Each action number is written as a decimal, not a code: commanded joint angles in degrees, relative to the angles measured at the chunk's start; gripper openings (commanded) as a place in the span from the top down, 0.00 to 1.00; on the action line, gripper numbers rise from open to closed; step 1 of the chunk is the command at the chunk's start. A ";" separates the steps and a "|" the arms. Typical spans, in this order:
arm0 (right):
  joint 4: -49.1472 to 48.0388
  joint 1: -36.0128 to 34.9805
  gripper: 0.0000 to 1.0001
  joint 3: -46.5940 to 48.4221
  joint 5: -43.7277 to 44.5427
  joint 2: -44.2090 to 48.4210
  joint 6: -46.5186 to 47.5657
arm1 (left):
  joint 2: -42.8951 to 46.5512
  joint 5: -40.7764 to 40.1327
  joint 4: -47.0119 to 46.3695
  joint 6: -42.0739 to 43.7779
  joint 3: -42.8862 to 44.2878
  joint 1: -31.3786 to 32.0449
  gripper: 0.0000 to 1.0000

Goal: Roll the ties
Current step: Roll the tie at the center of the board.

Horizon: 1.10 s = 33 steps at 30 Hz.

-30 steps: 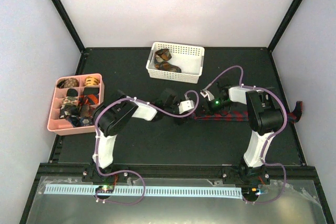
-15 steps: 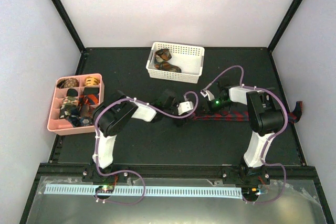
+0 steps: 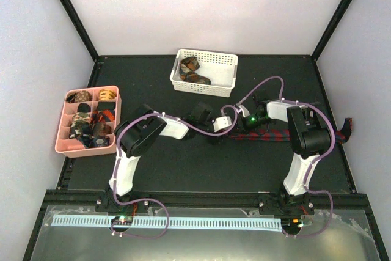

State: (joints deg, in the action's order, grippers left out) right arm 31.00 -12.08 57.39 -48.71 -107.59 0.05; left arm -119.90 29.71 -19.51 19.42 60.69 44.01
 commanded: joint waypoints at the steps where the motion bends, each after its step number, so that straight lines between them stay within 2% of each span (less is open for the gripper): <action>1: -0.03 0.30 0.98 -0.83 -1.63 2.32 0.17 | 0.27 -1.38 4.52 2.70 -0.07 0.38 0.50; 3: -0.03 0.32 0.98 -1.23 -2.58 2.82 -0.08 | 2.38 -1.87 5.88 3.77 -1.78 0.38 0.56; 6: -0.41 0.30 0.98 -2.18 -3.80 3.41 -0.91 | 4.87 -2.65 8.04 5.28 -4.56 0.21 0.61; 16: -1.50 -0.27 0.98 -5.78 -1.03 1.06 -0.06 | 5.66 -3.09 8.26 5.14 -7.16 -0.24 0.61; 18: -2.22 -0.31 0.98 -6.24 0.38 1.28 -0.12 | 5.81 -1.70 7.29 4.34 -7.44 -0.31 0.56; 21: -2.95 -0.26 0.98 -6.46 1.87 1.10 -0.32 | 7.26 1.78 1.67 2.16 -10.74 -1.21 0.40; 23: -3.01 -0.37 0.98 -6.74 2.51 0.98 -0.32 | 8.57 4.20 -3.92 -0.04 -13.87 -2.79 0.33; 26: -3.44 -0.41 0.98 -7.37 4.18 0.85 -0.27 | 8.55 7.11 -11.55 -3.19 -17.09 -4.72 0.30; 33: -3.60 -0.41 0.98 -7.03 5.52 -0.28 -0.66 | 4.25 9.04 -22.28 -5.21 -17.44 -4.66 0.29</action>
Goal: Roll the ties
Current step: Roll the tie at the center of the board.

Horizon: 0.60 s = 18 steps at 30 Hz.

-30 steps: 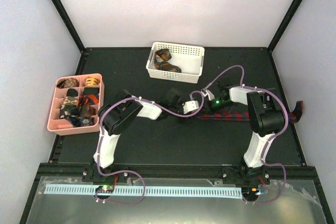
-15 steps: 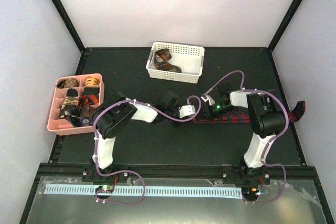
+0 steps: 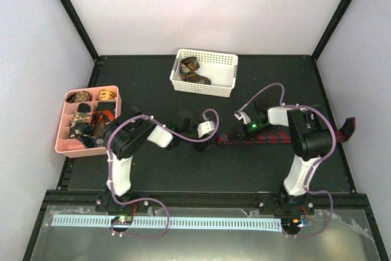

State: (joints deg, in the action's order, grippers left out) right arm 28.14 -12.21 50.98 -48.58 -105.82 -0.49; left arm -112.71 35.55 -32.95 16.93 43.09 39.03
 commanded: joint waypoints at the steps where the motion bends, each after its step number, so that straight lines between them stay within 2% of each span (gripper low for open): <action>1: -0.77 -0.27 0.98 -0.51 5.56 -2.10 -0.19 | -3.65 3.23 -9.55 -2.85 0.49 0.49 0.29; 6: -1.44 -0.27 0.98 -0.55 3.90 0.07 -0.43 | -5.37 3.92 -10.31 -2.60 1.57 0.77 0.30; 10: -2.86 -0.27 0.98 -0.67 2.03 1.15 -0.91 | -5.68 1.88 -9.32 -0.20 2.61 2.01 0.23; 13: -3.45 -0.29 0.98 -0.79 0.90 0.95 -0.92 | -5.80 1.00 -6.25 0.90 4.20 3.42 0.23; 16: -4.21 -0.30 0.98 -1.19 0.65 1.46 -1.01 | -6.14 -0.18 -3.46 1.02 5.16 3.95 0.28; 18: -4.41 -0.27 0.99 -1.39 0.70 1.76 -0.94 | -6.40 -1.24 -1.05 0.75 6.11 3.95 0.35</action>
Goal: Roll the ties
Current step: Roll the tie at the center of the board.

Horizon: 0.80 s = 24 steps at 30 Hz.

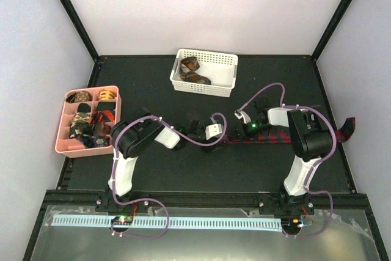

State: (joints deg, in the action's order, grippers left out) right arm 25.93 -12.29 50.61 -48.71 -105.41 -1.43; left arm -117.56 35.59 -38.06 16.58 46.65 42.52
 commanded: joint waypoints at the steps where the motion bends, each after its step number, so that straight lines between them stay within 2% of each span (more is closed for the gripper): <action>1: -2.20 -0.19 0.98 -1.08 0.92 1.54 0.07 | -1.66 -1.70 5.33 1.09 3.07 0.46 0.39; 5: -2.25 -0.19 0.98 -1.47 0.63 2.25 0.41 | -1.61 -2.37 5.79 1.49 2.92 0.46 0.53; 8: -1.38 -0.06 0.87 -0.91 -0.57 2.55 0.65 | -1.49 -2.62 6.87 2.08 3.11 0.46 0.61; 14: 0.94 0.79 0.65 1.08 -4.01 3.80 1.19 | -1.21 -3.23 8.22 3.17 3.00 0.60 0.63; 19: 1.47 0.78 0.54 1.74 -6.59 3.07 0.63 | -1.29 -3.54 8.75 3.61 2.67 0.64 0.63; 24: 1.10 0.79 0.54 1.93 -9.28 2.50 -0.78 | -1.13 -3.81 9.19 3.68 2.68 0.63 0.63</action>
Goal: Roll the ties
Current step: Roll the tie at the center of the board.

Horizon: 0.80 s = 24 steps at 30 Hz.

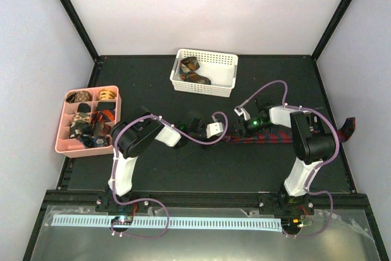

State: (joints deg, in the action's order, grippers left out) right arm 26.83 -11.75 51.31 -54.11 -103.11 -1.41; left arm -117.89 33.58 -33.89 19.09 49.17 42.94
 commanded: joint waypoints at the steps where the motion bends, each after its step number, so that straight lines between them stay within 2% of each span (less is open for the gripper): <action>1: 0.47 0.21 0.55 1.29 -4.18 0.27 -1.05 | -0.77 -1.91 5.10 1.21 0.16 0.22 0.63; 8: 5.35 0.21 0.56 1.32 0.94 -0.86 1.38 | -1.03 -2.03 5.17 1.12 0.52 0.30 0.63; 14: 2.06 0.16 0.76 1.35 1.79 -1.52 -0.73 | -1.18 -2.03 4.98 0.72 0.57 0.30 0.63; 17: 2.23 0.16 0.78 2.74 0.77 -1.82 -1.23 | -1.10 -2.05 5.13 0.85 0.45 0.30 0.63; 21: 2.95 0.20 0.98 4.12 1.37 -2.04 -0.30 | -1.01 -2.04 5.10 0.87 0.29 0.30 0.63; 24: 4.12 0.17 0.98 5.18 4.66 -2.68 1.79 | -1.03 -1.39 4.77 0.73 0.08 0.30 0.62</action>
State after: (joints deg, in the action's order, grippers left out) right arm 30.26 -11.79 54.22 -52.56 -104.88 -1.78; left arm -117.89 33.52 -33.47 19.33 49.36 42.94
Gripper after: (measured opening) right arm 0.028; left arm 0.372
